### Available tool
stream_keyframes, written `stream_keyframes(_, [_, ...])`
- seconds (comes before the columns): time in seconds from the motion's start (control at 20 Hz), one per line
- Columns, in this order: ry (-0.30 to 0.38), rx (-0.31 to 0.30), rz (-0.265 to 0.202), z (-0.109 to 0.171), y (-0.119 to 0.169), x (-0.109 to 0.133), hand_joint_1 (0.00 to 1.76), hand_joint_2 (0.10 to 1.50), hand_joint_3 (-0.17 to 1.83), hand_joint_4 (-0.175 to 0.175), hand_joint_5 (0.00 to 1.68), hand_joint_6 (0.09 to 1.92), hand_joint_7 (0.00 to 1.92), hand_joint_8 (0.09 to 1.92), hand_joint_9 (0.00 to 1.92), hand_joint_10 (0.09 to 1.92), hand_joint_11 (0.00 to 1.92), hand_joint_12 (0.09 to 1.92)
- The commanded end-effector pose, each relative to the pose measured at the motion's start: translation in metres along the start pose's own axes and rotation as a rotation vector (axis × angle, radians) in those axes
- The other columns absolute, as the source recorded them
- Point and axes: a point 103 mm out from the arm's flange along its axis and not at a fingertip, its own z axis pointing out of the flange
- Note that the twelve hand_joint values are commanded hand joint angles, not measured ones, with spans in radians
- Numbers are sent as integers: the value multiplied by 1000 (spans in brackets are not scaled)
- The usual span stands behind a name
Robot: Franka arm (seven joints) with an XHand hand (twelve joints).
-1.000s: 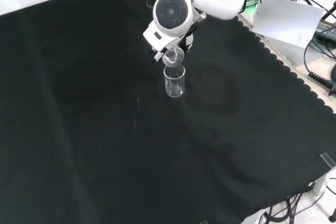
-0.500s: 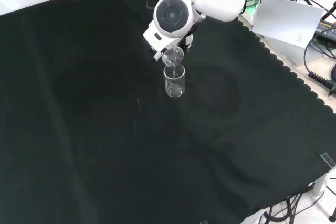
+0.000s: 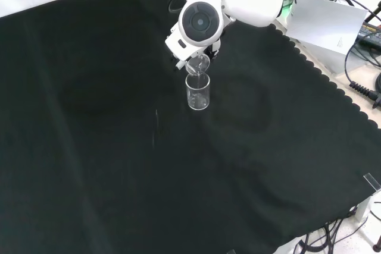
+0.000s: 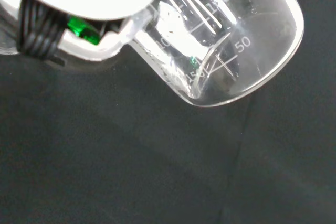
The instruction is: Pour the water from the handheld beaker into the one on the table.
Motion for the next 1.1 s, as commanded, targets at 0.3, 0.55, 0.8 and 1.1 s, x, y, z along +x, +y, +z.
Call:
stream_keyframes(0.3, [-34,2,16,-14,-3,14,1116,560,950,175,1169,1006,1470,736,1495,533,1387,725])
stream_keyframes(0.55, [-52,6,24,-12,-1,10,1116,561,949,175,1168,1007,1469,736,1493,535,1387,725])
stream_keyframes(0.8, [-69,12,32,-17,-3,14,1115,562,948,175,1168,1008,1469,736,1492,538,1387,726])
stream_keyframes(1.1, [-86,13,36,-12,-2,8,1115,563,947,175,1167,1009,1468,737,1490,541,1387,726])
